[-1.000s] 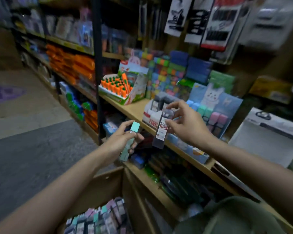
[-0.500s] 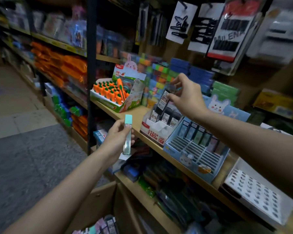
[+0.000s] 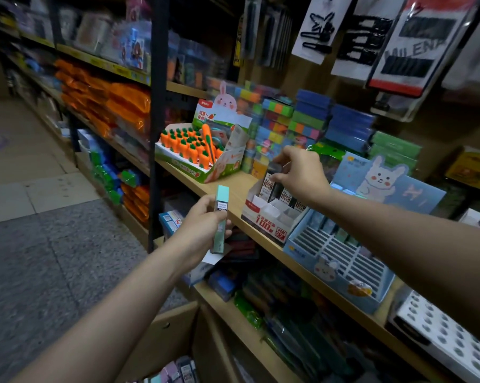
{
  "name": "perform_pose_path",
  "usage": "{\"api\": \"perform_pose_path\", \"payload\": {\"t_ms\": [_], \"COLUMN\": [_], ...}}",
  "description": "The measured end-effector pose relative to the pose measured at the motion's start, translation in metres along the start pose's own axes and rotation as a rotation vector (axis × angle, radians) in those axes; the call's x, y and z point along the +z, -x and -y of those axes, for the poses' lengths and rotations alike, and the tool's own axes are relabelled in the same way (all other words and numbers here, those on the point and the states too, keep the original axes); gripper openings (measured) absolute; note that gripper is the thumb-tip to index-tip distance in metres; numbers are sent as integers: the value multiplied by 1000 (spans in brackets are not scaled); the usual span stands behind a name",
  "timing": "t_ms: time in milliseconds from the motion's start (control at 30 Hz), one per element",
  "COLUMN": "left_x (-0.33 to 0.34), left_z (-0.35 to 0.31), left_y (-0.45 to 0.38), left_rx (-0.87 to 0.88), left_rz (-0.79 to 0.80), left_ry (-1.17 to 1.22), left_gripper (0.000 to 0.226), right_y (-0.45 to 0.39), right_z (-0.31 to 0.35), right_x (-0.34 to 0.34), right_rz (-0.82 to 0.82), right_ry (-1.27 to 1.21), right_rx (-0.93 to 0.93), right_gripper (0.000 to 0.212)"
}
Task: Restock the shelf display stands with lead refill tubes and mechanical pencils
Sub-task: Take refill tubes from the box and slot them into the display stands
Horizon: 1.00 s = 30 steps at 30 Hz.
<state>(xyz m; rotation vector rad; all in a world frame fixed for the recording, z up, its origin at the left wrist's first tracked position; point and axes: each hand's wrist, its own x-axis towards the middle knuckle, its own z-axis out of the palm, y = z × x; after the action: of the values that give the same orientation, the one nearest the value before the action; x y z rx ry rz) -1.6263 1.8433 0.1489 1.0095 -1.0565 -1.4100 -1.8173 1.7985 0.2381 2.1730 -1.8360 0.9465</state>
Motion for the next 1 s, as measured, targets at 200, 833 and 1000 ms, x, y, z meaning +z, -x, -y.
{"api": "perform_pose_path", "payload": {"t_ms": [200, 833, 1000], "left_x": [5, 41, 55], "left_z": [3, 13, 20], "left_y": [3, 37, 45], "left_rx": [-32, 134, 231], "left_rz": [24, 219, 283], "left_ry": [-16, -236, -228], "left_gripper": [25, 31, 20], "right_y": [1, 108, 121], "right_z": [-3, 21, 13], "right_x": [5, -37, -50], "right_rz": [4, 178, 134], "right_ry": [58, -576, -497], "right_rx": [-8, 230, 242], "right_gripper": [20, 31, 28]}}
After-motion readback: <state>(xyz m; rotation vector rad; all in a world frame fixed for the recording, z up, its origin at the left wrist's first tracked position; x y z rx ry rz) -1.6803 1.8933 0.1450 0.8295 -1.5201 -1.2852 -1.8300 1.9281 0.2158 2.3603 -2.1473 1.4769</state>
